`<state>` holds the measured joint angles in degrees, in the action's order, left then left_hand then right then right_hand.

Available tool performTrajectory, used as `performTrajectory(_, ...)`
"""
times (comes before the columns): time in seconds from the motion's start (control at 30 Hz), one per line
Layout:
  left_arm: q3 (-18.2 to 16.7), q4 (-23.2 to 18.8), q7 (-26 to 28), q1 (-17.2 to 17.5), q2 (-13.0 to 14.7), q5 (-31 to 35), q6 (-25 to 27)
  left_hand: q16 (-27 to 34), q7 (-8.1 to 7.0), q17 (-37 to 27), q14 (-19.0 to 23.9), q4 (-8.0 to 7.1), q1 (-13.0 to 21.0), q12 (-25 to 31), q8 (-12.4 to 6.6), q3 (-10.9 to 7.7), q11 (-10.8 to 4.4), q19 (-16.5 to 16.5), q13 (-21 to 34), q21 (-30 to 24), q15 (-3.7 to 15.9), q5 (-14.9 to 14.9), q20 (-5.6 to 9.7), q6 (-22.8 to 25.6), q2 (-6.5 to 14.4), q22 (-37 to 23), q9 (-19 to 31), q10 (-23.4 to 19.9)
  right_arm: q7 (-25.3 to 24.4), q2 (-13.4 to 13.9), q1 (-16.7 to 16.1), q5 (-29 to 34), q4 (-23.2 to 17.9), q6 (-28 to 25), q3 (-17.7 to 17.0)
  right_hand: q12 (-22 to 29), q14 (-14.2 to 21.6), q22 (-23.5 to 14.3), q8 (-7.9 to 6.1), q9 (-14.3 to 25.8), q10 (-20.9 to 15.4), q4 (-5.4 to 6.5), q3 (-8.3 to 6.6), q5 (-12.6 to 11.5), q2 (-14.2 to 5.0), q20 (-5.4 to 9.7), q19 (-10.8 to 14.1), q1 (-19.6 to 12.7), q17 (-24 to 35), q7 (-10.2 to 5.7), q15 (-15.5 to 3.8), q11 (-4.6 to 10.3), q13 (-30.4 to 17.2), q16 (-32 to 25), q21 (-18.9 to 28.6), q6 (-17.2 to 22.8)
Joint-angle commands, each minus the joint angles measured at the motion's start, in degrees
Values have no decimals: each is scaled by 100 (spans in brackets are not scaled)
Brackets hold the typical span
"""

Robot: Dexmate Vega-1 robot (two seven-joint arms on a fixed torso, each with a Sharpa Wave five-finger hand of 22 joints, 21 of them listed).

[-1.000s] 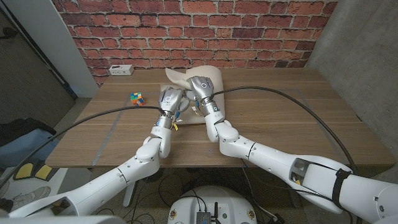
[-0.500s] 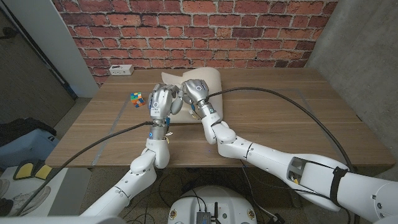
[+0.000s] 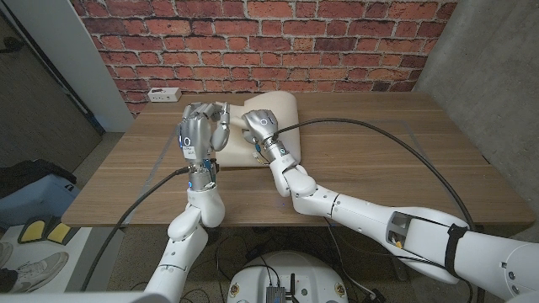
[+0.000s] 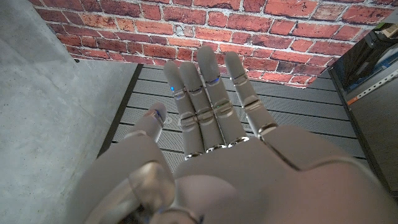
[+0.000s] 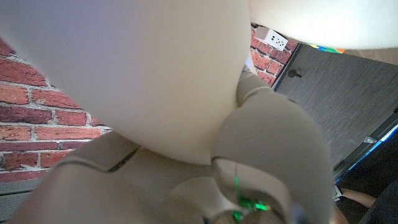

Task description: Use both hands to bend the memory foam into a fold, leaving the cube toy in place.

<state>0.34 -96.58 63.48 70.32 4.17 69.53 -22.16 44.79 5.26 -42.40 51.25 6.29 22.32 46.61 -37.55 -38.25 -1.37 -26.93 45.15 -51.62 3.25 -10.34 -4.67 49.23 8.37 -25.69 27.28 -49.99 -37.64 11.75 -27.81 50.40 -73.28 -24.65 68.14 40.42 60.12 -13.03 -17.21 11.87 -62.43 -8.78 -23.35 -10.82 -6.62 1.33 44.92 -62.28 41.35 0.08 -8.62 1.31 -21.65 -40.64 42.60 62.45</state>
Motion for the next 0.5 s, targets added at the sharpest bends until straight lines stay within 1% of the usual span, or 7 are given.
performTrajectory(0.03, 411, -364, -111, 225, 791, -1093, 694, -691, -131, 835, -201, -62, -352, -594, 599, -325, 105, 165, -750, 150, -59, -35, -71, -296, -74, 408, -554, 231, 95, -30, 58, 313, -4, -92, 264, -20, 206, -16, 9, 22, -31, 11, -36, -32, 27, -16, -34, -31, 27, -15, -343, 15, -22, 11, 49, 91)
performTrajectory(0.17, 692, -510, -252, 238, 1214, -1672, 1267, -963, -211, 1129, -366, -100, -538, -829, 859, -385, 146, 163, -983, 208, -91, -36, -79, -567, -139, 594, -726, 402, 156, -53, 71, 406, 12, -62, 360, -31, 210, -11, 21, 23, -24, 13, -37, -33, 31, -13, -44, -24, 31, -21, -343, 19, -20, 28, 71, 84)
performTrajectory(0.27, 809, -687, -568, 277, 1482, -2106, 1712, -1211, -256, 1377, -542, -109, -675, -1064, 1074, -454, 135, 129, -1190, 247, -109, -48, -70, -776, -170, 771, -868, 616, 224, -92, 102, 486, 68, -62, 436, -33, 209, -8, 23, 23, -23, 8, -42, -35, 33, -11, -50, -30, 34, -18, -351, 14, -24, 38, 83, 94)
performTrajectory(0.33, 863, -854, -887, 323, 1658, -2371, 2036, -1411, -254, 1524, -748, -96, -740, -1208, 1185, -495, 172, 125, -1303, 273, -159, -51, -95, -888, -201, 874, -940, 794, 256, -129, 136, 559, 137, -74, 499, -44, 204, -5, 27, 23, -28, 9, -41, -35, 39, -11, -56, -26, 36, -18, -347, -3, -8, 49, 95, 96)
performTrajectory(0.37, 881, -935, -1068, 345, 1763, -2522, 2156, -1516, -248, 1611, -829, -91, -782, -1289, 1248, -516, 179, 131, -1370, 292, -120, -52, -121, -951, -211, 938, -981, 885, 279, -147, 154, 592, 170, -80, 529, -52, 205, -3, 26, 23, -28, 4, -41, -35, 48, -10, -60, -28, 38, -18, -349, 28, -1, 53, 102, 107)
performTrajectory(0.43, 904, -1109, -1450, 392, 1946, -2826, 2418, -1738, -248, 1775, -1050, -98, -867, -1466, 1327, -548, 194, 203, -1495, 354, -141, -59, -170, -995, -211, 1064, -1051, 1094, 356, -193, 198, 677, 238, -128, 599, -79, 204, 2, 18, 19, -49, -3, -35, -33, 68, -13, -76, -28, 51, -89, -350, 66, 41, 63, 126, 167)
performTrajectory(0.5, 934, -1108, -1530, 378, 2078, -3091, 2486, -1983, -237, 1999, -1271, -115, -959, -1707, 1484, -616, 200, 294, -1664, 438, -150, -82, -237, -1164, -156, 1241, -1147, 1306, 473, -241, 234, 748, 295, -209, 662, -88, 206, 6, 13, 16, -77, -20, -29, -33, 104, -5, -68, -36, 60, -123, -355, 73, 67, 67, 147, 208)
